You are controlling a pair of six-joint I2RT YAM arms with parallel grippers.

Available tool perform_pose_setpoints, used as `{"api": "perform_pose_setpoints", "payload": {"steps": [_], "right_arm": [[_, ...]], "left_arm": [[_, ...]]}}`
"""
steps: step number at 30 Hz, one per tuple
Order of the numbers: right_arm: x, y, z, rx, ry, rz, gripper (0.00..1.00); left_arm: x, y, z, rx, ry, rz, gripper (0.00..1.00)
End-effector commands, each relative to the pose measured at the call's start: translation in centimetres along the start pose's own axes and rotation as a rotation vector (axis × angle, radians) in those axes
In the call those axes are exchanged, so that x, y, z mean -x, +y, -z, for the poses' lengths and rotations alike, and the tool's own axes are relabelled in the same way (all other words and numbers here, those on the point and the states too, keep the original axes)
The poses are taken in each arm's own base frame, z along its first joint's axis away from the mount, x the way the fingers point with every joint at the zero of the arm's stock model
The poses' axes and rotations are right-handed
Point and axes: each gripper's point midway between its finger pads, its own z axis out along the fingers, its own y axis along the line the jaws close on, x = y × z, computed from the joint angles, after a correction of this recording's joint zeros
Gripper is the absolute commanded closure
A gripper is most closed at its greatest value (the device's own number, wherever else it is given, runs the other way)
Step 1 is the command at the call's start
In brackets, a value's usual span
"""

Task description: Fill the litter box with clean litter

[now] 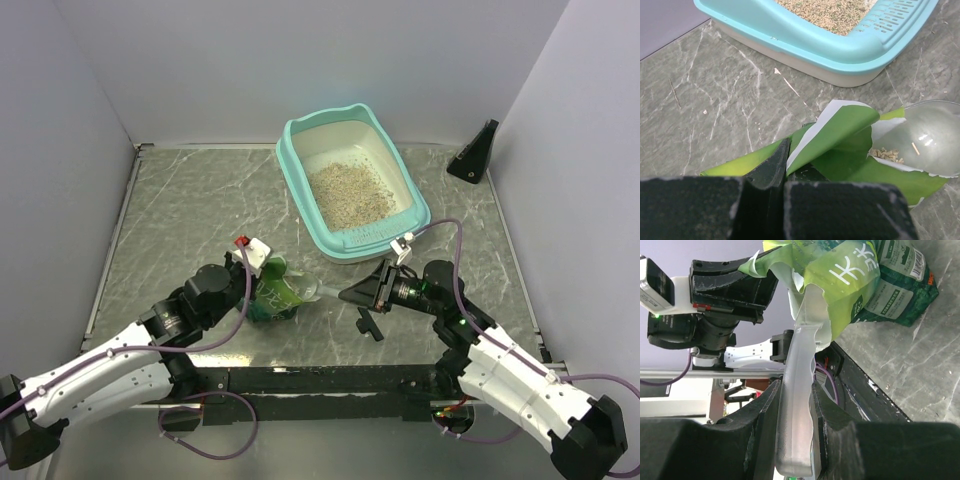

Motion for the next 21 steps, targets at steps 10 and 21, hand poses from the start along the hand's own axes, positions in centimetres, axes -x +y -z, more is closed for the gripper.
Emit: {"api": "perform_pose_setpoints", "payload": {"steps": [10, 21], "right_arm": [[0.4, 1.5, 1.9, 0.003, -0.029, 0.002, 1.00], [-1.1, -1.4, 3.1, -0.033, -0.034, -0.047, 1.00]], "left_arm": [[-0.4, -0.1, -0.4, 0.044, 0.026, -0.014, 0.99], [1.3, 1.4, 0.8, 0.099, -0.060, 0.015, 0.99]]}}
